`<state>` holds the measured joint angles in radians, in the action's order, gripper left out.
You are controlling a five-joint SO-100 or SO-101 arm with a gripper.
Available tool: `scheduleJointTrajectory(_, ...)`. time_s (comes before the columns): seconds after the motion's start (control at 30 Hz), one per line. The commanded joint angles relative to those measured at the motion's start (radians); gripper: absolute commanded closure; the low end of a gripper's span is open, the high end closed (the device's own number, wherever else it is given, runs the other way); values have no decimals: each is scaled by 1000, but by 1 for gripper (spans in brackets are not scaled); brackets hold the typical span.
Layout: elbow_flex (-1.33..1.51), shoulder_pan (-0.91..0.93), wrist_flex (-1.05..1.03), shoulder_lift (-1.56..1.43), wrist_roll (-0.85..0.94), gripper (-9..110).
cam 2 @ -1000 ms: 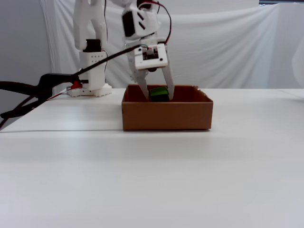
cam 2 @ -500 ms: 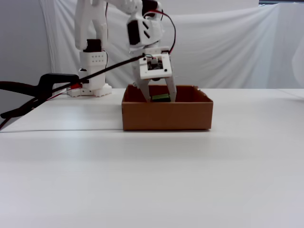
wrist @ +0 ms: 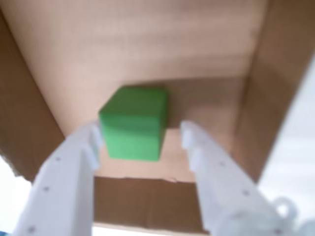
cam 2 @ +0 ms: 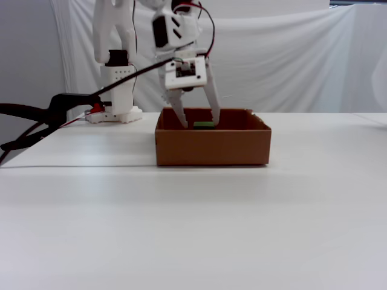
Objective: Grasp a green cube and put it in a box.
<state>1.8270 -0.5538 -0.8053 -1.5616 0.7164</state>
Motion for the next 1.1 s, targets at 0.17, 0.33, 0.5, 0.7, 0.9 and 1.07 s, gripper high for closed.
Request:
scheduleJointTrajectory(0.17, 138, 354, -169, -380, -3, 80)
scheduleJointTrajectory(0.33, 293, 554, -288, -603, 0, 80)
scheduleJointTrajectory(0.5, 497, 630, -362, -874, -9, 80)
scheduleJointTrajectory(0.7, 781, 692, -385, -1233, -9, 80)
scheduleJointTrajectory(0.9, 1005, 713, -416, -1494, -9, 80)
scheduleJointTrajectory(1.07, 1101, 735, -425, -1623, -9, 80)
